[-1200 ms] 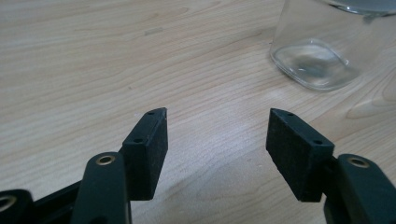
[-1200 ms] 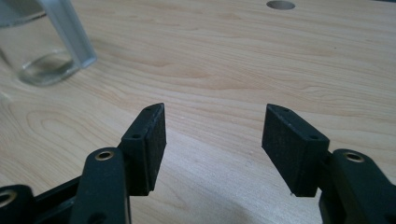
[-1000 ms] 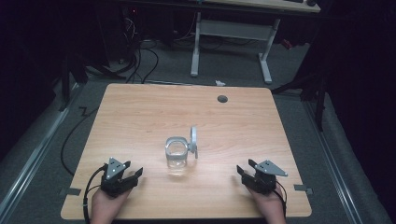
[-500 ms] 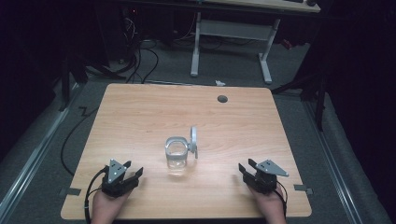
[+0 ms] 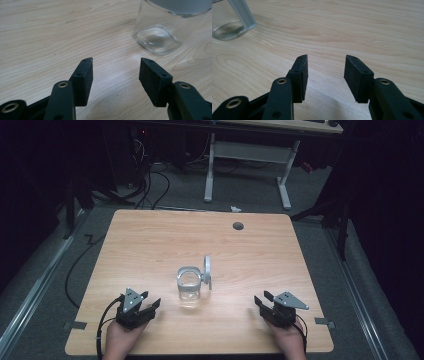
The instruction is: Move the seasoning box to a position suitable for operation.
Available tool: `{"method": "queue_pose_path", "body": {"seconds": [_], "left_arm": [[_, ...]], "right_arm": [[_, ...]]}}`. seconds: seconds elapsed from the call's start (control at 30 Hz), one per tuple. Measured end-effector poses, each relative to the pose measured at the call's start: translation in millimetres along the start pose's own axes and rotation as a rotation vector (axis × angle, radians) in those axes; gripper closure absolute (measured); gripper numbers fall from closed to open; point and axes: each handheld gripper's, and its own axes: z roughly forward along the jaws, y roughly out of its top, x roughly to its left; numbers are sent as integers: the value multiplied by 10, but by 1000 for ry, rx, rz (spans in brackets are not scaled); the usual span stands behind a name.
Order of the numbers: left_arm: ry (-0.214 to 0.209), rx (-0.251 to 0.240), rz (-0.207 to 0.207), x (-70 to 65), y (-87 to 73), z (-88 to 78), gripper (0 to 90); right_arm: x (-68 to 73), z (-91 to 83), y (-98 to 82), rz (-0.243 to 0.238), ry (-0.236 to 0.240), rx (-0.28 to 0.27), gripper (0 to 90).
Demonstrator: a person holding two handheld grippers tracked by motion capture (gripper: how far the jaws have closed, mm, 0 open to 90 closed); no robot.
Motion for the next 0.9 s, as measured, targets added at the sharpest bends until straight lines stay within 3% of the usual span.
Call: {"method": "queue_pose_path", "body": {"seconds": [0.37, 0.73, 0.87, 0.9], "left_arm": [[-29, 18, -7, -148, 13, 108, 486], [-48, 29, -10, -267, 69, 274, 704], [-13, 9, 16, -297, 55, 330, 769], [-13, 8, 1, -308, 62, 339, 785]], "right_arm": [[32, -16, 4, -13, 29, 8, 563], [8, -11, -4, 0, 41, 9, 567], [17, -8, -3, -7, 42, 10, 561], [21, -10, -2, -8, 41, 7, 559]]}}
